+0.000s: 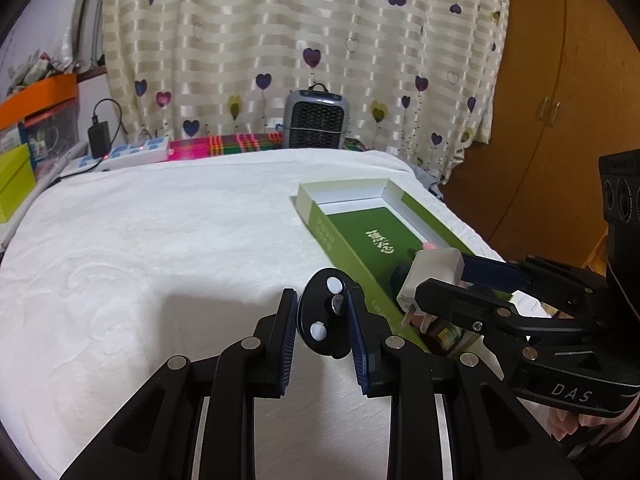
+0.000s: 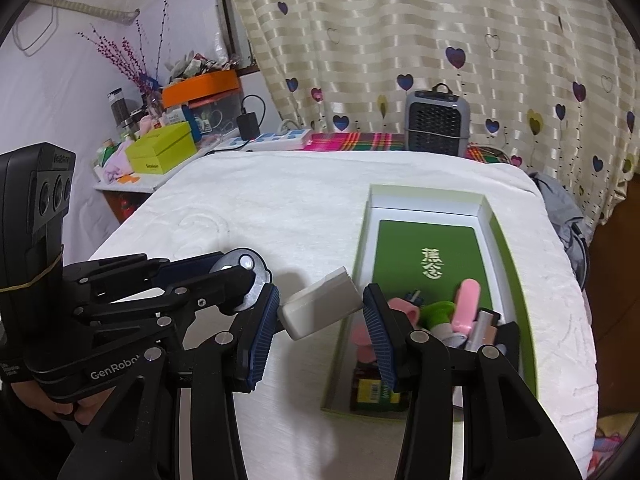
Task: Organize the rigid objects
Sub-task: 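Lift and carry the fob and charger over the green box with both tools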
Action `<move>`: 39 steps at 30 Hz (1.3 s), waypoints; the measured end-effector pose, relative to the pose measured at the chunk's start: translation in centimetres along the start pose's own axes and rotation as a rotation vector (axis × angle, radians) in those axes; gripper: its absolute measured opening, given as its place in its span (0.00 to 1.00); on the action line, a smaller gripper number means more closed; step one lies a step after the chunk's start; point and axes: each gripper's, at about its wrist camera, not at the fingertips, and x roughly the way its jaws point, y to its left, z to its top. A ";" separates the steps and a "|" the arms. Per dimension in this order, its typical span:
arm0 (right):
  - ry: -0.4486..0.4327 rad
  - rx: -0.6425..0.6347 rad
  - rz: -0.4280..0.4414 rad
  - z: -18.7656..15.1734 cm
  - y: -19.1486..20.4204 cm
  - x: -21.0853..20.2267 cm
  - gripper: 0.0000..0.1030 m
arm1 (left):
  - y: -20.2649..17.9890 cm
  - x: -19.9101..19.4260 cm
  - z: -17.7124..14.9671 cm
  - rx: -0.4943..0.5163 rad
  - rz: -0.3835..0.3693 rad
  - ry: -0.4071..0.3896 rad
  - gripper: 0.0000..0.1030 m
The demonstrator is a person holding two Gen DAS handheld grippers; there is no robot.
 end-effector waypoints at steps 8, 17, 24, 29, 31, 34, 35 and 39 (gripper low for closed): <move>-0.021 0.047 -0.038 -0.3 -2.4 -1.2 0.44 | -2.4 0.6 0.8 0.038 -0.040 -0.008 0.23; -0.035 0.092 -0.078 -0.7 -4.9 -2.2 0.44 | -4.4 1.9 1.1 0.073 -0.068 0.009 0.23; -0.028 0.119 -0.087 -1.4 -6.4 -2.2 0.44 | -5.7 2.9 0.7 0.097 -0.087 0.036 0.23; -0.022 0.142 -0.095 -1.9 -7.4 -2.2 0.44 | -6.6 3.4 0.4 0.115 -0.105 0.049 0.23; -0.020 0.148 -0.098 -2.1 -7.7 -2.2 0.44 | -6.9 3.6 0.2 0.119 -0.112 0.057 0.23; -0.014 0.156 -0.100 -2.3 -8.1 -2.1 0.44 | -7.2 3.8 0.0 0.122 -0.127 0.067 0.23; -0.012 0.157 -0.099 -2.4 -8.1 -2.1 0.44 | -7.4 3.8 0.0 0.125 -0.132 0.069 0.23; 0.002 0.162 -0.095 -2.7 -8.3 -1.6 0.44 | -7.8 3.9 -0.3 0.139 -0.134 0.071 0.23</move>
